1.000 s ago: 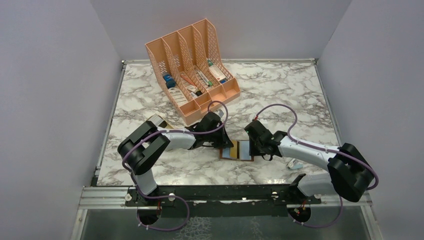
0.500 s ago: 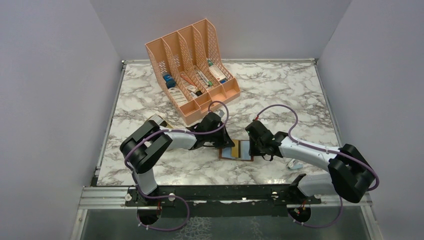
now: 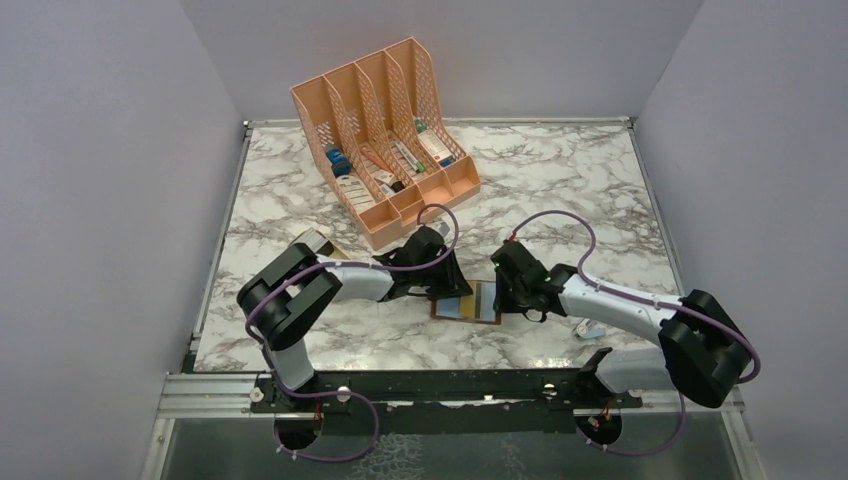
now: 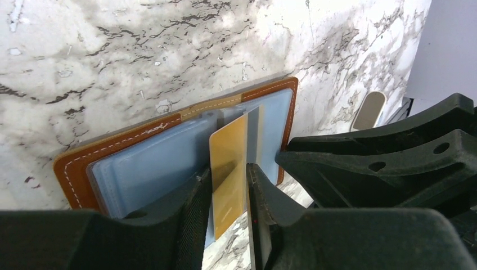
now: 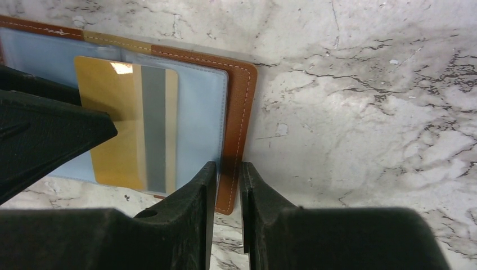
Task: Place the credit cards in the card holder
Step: Insert the credit card into the card holder.
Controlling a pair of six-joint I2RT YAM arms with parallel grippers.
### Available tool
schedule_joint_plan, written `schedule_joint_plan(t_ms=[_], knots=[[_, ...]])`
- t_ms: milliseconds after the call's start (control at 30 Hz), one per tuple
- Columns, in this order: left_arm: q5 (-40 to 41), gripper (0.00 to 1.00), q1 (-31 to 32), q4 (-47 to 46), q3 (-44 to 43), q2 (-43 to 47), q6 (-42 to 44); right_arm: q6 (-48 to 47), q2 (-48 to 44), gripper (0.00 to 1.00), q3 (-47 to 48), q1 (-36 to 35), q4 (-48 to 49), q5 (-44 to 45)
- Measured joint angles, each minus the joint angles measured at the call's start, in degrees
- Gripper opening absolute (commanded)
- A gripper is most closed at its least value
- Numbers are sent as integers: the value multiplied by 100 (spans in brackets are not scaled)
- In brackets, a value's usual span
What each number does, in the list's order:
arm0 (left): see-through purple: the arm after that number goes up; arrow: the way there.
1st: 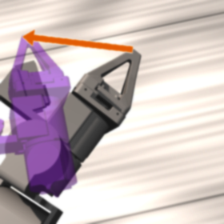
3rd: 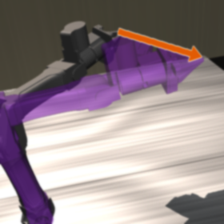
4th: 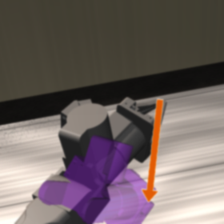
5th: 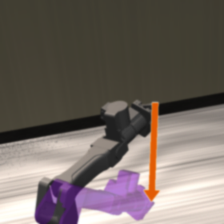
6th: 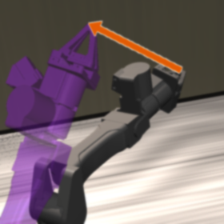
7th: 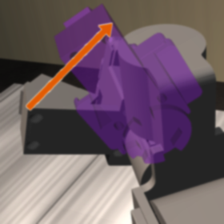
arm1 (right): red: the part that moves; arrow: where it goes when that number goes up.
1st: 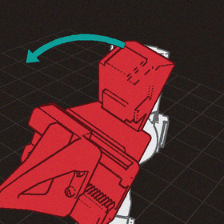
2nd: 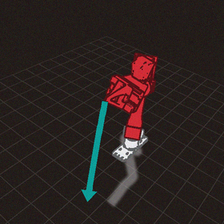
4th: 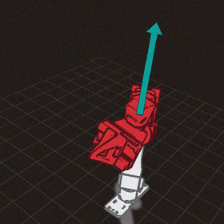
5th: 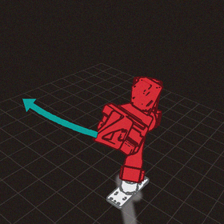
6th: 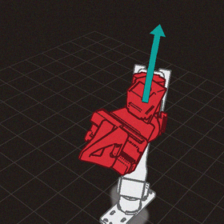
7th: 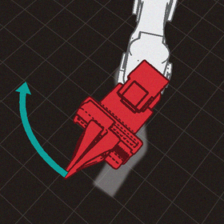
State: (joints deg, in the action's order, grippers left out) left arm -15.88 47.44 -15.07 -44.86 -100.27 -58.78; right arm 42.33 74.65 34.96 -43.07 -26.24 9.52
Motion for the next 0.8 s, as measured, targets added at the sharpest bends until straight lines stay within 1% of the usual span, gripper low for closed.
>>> schedule_joint_plan(t_ms=[167, 333, 500, 567, 800], knots=[[188, 38, 33, 339, 0, 282, 52, 11, -116, 21, 0, 0, 17, -17], [275, 43, 33, 437, 0, 426, 63, 13, -116, 20, 0, 0, 63, -76], [291, 43, 35, 448, 44, 426, 61, 13, -116, 19, 0, 0, 101, -146], [289, 42, 57, 442, 57, 424, 50, 13, -116, 19, -7, 0, 111, -166], [284, 31, 197, 225, 48, 212, -59, 46, -111, 18, -133, 0, 232, -286]])
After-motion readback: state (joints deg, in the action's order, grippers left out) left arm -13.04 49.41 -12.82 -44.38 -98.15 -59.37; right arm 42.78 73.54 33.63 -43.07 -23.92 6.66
